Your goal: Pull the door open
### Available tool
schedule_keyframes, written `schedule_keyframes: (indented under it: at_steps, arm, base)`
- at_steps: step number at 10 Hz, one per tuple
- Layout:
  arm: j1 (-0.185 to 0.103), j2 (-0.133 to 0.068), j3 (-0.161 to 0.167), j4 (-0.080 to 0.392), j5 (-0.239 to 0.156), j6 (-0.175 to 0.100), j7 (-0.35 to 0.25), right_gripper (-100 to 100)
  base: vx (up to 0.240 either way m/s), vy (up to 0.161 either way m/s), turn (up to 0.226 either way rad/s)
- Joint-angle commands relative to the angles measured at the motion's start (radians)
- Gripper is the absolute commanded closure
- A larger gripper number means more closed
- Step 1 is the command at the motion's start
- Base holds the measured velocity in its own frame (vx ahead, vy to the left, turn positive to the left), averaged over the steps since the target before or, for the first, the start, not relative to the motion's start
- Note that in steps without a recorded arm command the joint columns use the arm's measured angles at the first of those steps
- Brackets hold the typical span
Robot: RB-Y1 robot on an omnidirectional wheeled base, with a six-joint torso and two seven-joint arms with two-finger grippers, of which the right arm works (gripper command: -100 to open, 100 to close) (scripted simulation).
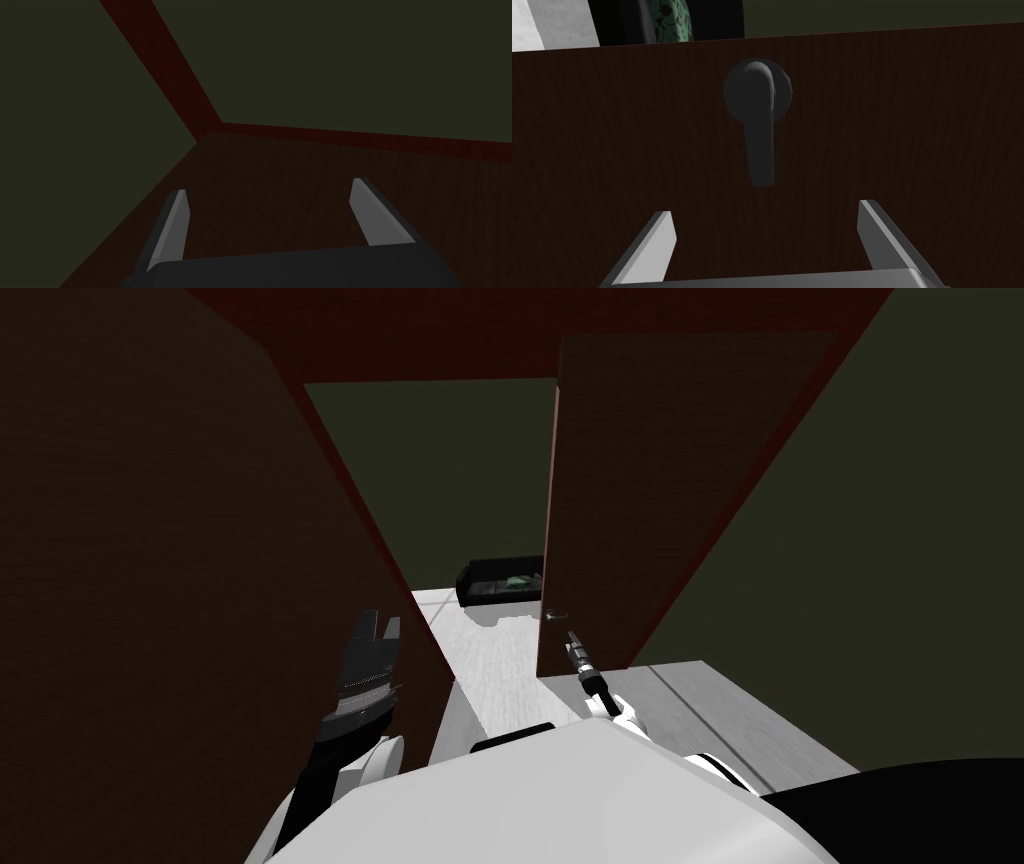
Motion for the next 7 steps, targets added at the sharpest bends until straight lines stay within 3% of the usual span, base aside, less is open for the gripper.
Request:
schedule_keyframes:
  at_steps: [1,4,6,7]
  arm:
    - [0.008,-0.012,-0.007,0.008,-0.006,-0.010,-0.010,-100]
    - [0.025,-0.040,-0.024,0.027,-0.018,-0.032,-0.031,-100]
    - [0.029,-0.047,-0.028,0.032,-0.021,-0.037,-0.036,-100]
    - [0.041,-0.066,-0.039,0.045,-0.030,-0.052,-0.050,-100]
  base:
    - [0.108,0.028,0.100]
    - [0.189,0.025,0.121]
    - [0.109,0.020,0.034]
    - [0.131,0.012,0.173]
